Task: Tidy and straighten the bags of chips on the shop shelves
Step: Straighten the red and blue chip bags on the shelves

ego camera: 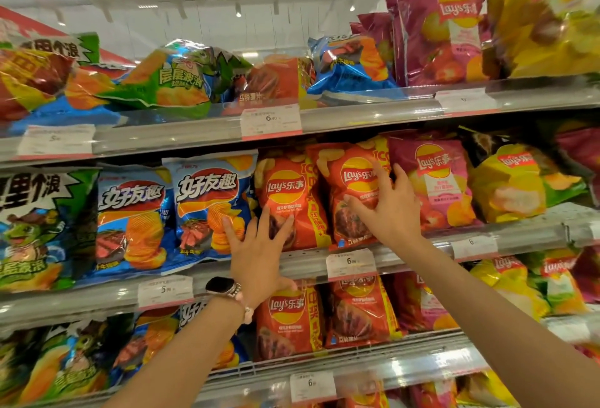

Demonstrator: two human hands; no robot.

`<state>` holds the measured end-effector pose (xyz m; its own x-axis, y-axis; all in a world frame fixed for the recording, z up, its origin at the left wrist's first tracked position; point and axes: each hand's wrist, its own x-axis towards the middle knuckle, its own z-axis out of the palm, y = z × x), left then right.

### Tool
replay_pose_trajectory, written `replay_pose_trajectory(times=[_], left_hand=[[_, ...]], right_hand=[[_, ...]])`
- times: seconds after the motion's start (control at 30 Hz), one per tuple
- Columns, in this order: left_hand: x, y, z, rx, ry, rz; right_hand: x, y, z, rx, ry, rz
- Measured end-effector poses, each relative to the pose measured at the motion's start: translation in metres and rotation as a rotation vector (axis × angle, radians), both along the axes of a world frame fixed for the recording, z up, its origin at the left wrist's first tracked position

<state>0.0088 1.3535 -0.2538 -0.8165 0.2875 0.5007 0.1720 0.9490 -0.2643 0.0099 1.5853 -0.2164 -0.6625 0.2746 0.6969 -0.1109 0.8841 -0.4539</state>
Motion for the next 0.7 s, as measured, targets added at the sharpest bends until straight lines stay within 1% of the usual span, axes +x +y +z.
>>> replay_pose_trajectory(times=[0.07,0.13,0.23,0.33,0.4,0.43,0.5,0.53,0.6,0.63,0.7], left_hand=[[0.000,0.000,0.001,-0.007,-0.003,0.000],[0.000,-0.001,0.001,-0.010,-0.008,-0.003],[0.001,-0.001,0.001,-0.021,-0.012,-0.009],[0.002,-0.001,0.005,-0.032,-0.011,-0.001],[0.005,-0.002,0.007,-0.035,-0.031,-0.005],[0.009,-0.003,0.010,-0.038,-0.037,-0.020],[0.021,-0.003,0.020,-0.030,0.026,-0.101],[0.029,-0.004,0.028,-0.014,0.098,-0.166],[0.037,-0.010,0.048,0.058,0.310,-0.301],[0.038,-0.013,0.062,0.099,0.425,-0.358],[0.035,-0.020,0.093,0.158,0.571,-0.417]], right_hand=[[0.004,-0.004,0.000,0.081,0.093,0.009],[0.005,-0.006,0.001,0.186,0.117,0.010],[0.004,-0.009,0.001,0.273,0.019,-0.013],[0.005,-0.009,0.002,0.286,-0.043,-0.026],[0.008,-0.012,0.005,0.294,-0.048,-0.040],[0.011,-0.015,0.007,0.292,-0.016,-0.032],[0.020,-0.023,0.014,0.283,0.145,0.033],[0.026,-0.027,0.018,0.280,0.255,0.085],[0.036,-0.037,0.031,0.267,0.469,0.194],[0.040,-0.041,0.041,0.259,0.547,0.228],[0.045,-0.049,0.067,0.235,0.658,0.256]])
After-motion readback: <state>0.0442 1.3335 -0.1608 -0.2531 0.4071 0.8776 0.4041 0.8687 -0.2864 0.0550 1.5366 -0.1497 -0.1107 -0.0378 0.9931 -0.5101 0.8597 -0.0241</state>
